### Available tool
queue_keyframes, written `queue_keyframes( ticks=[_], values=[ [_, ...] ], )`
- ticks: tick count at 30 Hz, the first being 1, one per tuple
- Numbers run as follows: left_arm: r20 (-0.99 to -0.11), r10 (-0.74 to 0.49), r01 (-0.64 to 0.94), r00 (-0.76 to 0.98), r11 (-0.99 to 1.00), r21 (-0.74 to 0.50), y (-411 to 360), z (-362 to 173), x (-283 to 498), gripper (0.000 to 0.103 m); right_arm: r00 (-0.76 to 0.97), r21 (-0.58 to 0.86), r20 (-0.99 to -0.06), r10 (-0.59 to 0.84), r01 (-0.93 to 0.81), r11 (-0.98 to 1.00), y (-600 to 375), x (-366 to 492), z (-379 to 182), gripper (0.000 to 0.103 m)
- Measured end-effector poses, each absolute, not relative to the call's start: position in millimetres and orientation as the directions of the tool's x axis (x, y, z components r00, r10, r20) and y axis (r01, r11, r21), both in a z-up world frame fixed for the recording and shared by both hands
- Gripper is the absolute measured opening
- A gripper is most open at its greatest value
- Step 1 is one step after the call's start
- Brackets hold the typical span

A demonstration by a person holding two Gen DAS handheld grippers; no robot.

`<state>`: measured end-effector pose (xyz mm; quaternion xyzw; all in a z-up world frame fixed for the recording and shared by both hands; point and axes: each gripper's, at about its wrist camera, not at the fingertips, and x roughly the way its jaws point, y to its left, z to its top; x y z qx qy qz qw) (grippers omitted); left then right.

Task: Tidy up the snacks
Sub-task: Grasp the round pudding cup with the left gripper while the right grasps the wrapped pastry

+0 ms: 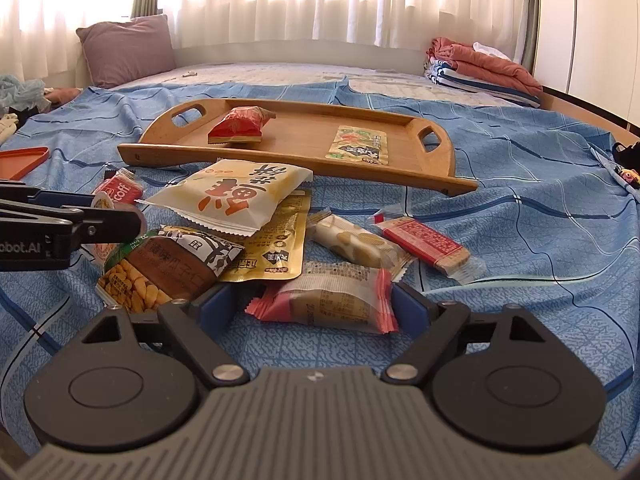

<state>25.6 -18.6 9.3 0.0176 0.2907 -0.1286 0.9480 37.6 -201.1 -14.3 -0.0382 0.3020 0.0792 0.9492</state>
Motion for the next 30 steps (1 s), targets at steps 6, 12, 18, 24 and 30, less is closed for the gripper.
queue_keyframes(
  ticks=[6,12,18,24,30],
  values=[
    [-0.561,-0.233,0.246,0.794,0.968,-0.054,-23.9,6.3,27.8,0.05,0.81,-0.025,-0.573,0.128,-0.173,0.985,-201.1,36.7,-15.4,0.09],
    [-0.553,-0.205,0.224,0.807,0.974,-0.033,-21.5,14.2,19.1,0.044,0.815,-0.006,-0.566,0.126,-0.157,0.988,-201.8,31.7,-10.0,0.083],
    [-0.55,-0.189,0.212,0.814,0.977,-0.022,-20.4,20.2,12.2,0.044,0.816,-0.006,-0.565,0.12,-0.15,0.989,-202.3,22.9,-3.8,0.068],
    [-0.523,-0.146,0.177,0.839,0.984,0.009,-16.5,27.2,8.4,0.044,0.812,0.024,-0.574,0.104,-0.11,0.994,-210.4,19.6,1.7,0.065],
    [-0.514,-0.143,0.17,0.846,0.985,0.006,-11.2,36.7,9.9,0.044,0.81,0.057,-0.579,0.094,-0.075,0.996,-223.4,17.9,8.0,0.064]
  ],
)
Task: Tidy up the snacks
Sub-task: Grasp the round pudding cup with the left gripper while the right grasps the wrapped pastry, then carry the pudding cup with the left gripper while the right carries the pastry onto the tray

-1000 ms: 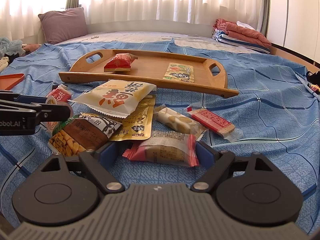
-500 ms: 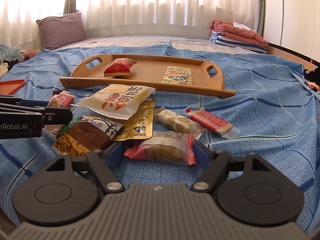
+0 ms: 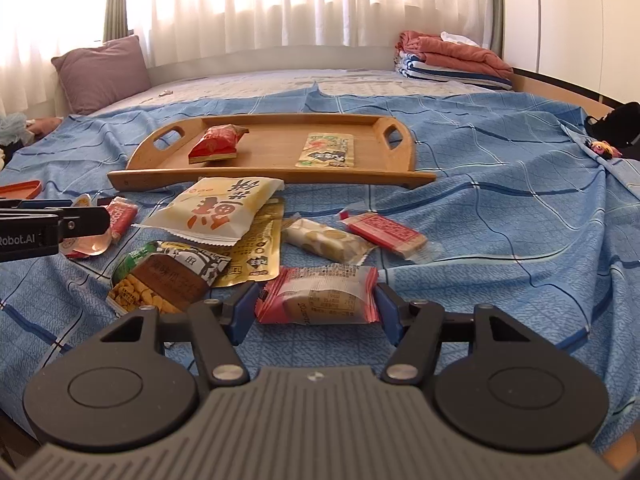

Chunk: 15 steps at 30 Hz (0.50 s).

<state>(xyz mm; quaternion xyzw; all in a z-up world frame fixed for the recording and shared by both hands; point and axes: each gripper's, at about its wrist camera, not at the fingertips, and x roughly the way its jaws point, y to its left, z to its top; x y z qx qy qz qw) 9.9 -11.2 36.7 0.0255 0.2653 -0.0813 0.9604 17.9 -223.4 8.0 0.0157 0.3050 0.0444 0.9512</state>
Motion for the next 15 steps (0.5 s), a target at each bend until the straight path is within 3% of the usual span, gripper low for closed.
queue_keyframes(
  ticks=[15],
  values=[
    [-0.493,-0.124,0.117,0.861,0.992,-0.046,8.7,86.5,77.1,0.044,0.857,0.17,-0.509,0.079,0.01,0.985,-265.8,63.2,62.4,0.063]
  ],
)
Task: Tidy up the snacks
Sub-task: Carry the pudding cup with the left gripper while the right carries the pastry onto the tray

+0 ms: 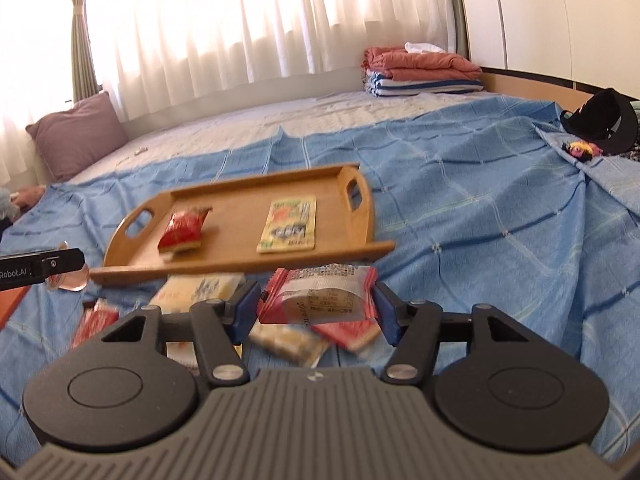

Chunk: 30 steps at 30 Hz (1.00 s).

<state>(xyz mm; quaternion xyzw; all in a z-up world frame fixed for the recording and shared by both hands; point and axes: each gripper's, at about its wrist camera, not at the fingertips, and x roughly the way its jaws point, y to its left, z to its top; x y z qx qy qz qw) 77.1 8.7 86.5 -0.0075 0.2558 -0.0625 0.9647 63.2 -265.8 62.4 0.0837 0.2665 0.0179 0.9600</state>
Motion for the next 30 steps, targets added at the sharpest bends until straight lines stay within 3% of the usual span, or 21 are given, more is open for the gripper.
queue_keyframes(
  ticks=[9,22,30],
  values=[
    [-0.542,-0.145,0.098,0.827,0.988,-0.116,21.2,104.2,148.3,0.044,0.844,0.183,-0.524,0.11,-0.015,0.983,-274.4,125.6,83.6,0.063],
    [-0.657,-0.093,0.027,0.748,0.994,-0.11,20.6,58.0,223.6,0.044,0.686,0.215,-0.701,0.195,-0.058,0.975,-266.1,213.9,48.2,0.063],
    [-0.672,-0.09,0.029,0.735,0.994,-0.102,13.6,41.8,236.2,0.044,0.646,0.176,-0.743,0.173,-0.061,0.982,-256.0,237.3,28.0,0.063]
  ],
)
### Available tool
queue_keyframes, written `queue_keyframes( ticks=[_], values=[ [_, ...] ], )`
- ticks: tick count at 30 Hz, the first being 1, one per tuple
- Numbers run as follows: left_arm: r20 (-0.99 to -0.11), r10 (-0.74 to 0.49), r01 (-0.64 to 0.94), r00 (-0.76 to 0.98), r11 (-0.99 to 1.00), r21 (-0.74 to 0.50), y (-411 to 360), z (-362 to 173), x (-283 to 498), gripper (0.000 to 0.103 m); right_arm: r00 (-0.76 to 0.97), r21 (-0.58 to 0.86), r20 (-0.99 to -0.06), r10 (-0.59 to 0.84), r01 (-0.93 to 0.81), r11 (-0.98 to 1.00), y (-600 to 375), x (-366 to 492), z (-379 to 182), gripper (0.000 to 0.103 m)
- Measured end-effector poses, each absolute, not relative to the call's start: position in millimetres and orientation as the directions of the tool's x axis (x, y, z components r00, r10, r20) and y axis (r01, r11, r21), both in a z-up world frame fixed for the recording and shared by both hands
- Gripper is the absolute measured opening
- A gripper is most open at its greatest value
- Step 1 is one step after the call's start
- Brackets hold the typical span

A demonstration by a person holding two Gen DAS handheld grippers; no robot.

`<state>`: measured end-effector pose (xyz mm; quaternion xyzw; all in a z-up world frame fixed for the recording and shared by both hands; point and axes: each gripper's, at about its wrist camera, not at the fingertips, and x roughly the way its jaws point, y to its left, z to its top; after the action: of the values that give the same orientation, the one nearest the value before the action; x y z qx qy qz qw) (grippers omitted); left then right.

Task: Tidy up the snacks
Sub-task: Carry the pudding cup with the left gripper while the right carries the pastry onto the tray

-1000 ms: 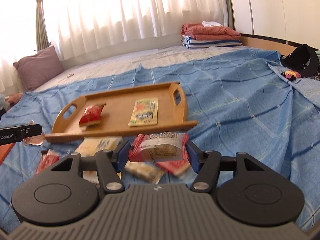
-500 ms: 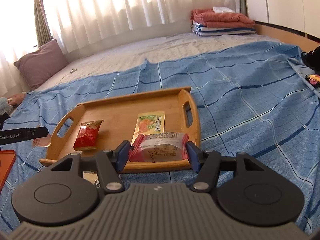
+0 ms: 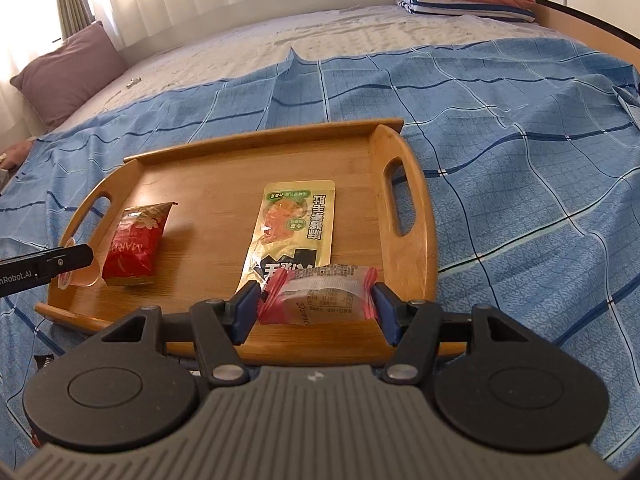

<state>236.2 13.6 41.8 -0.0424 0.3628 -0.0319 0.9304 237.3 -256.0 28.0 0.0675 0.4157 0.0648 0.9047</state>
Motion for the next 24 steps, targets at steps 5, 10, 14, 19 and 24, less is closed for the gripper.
queue_keyframes(
  ticks=[5,10,14,19,24],
  values=[
    [-0.67,-0.089,0.03,0.737,0.995,-0.099,11.8,37.9,241.0,0.044,0.644,0.168,-0.746,0.169,-0.064,0.984,-253.3,244.2,22.1,0.063],
    [-0.655,-0.091,0.04,0.75,0.995,-0.092,9.4,35.0,245.9,0.044,0.653,0.177,-0.738,0.168,-0.053,0.983,-256.2,250.7,20.3,0.063],
    [-0.65,-0.093,0.038,0.754,0.995,-0.097,8.5,34.2,250.3,0.044,0.662,0.199,-0.728,0.178,-0.043,0.979,-258.3,255.8,17.7,0.063],
    [-0.645,-0.095,0.04,0.759,0.994,-0.099,7.4,33.2,252.0,0.044,0.666,0.203,-0.724,0.181,-0.046,0.978,-255.9,258.6,14.1,0.065],
    [-0.64,-0.095,0.048,0.762,0.995,-0.09,5.1,32.4,250.9,0.044,0.672,0.198,-0.718,0.182,-0.053,0.979,-254.5,257.0,11.7,0.065]
  ],
)
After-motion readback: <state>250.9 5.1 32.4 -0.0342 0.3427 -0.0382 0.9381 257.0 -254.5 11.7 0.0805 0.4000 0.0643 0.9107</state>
